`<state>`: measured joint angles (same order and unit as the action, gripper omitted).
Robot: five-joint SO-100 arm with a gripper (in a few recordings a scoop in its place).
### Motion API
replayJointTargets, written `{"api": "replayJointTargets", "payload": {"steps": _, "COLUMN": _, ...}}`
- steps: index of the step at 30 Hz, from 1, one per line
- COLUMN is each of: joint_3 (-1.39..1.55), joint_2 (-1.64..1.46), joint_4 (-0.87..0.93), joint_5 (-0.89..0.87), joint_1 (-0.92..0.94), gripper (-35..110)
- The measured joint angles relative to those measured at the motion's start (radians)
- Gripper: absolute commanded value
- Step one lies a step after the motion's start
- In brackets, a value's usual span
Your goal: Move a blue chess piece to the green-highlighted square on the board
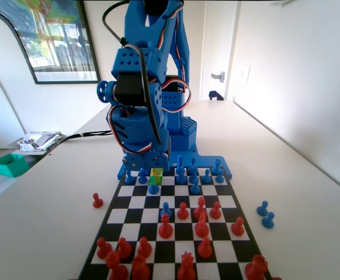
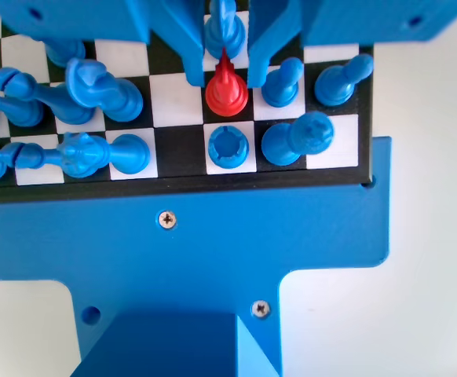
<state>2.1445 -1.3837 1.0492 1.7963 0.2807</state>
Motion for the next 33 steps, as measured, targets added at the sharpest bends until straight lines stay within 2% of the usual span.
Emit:
{"api": "replayJointTargets", "payload": {"steps": 20, "joint_3": 0.005, "joint_2": 0.000, "joint_4": 0.012, "joint_5": 0.035, "joint_1": 0.002, "gripper": 1}}
{"api": "replayJointTargets", "payload": {"steps": 33, "joint_3": -0.184, "joint_2": 0.000, "joint_4": 0.299, "joint_5": 0.064, "joint_1": 0.006, "gripper": 1}}
